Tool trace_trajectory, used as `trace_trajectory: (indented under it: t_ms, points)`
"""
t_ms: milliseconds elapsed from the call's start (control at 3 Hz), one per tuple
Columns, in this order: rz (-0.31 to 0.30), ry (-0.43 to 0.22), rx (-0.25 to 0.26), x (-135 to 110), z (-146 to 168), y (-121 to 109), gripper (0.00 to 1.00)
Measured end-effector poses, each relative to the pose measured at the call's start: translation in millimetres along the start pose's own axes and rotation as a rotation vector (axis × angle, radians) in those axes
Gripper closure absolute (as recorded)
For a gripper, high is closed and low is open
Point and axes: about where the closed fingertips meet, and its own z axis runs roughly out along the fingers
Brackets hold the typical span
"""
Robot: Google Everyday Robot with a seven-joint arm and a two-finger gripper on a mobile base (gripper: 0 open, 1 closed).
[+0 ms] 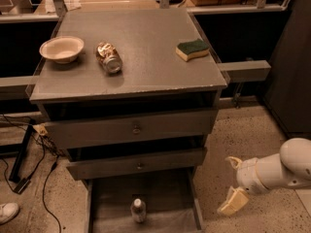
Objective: Pick blue plastic bottle from bottom drawer and place on counter
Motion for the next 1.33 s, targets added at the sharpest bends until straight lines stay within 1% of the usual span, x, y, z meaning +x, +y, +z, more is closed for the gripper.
trace_trajectory:
  t_ms: [333, 667, 1000, 1333]
  points:
    - [-0.020, -0.043, -0.044, 5, 38, -6, 0.00]
    - [-0.022, -0.091, -0.102, 8, 82, -3, 0.00]
    - [-0.022, -0.091, -0.103, 8, 82, -3, 0.00]
    - [0.004, -0.127, -0.130, 24, 113, 3, 0.00]
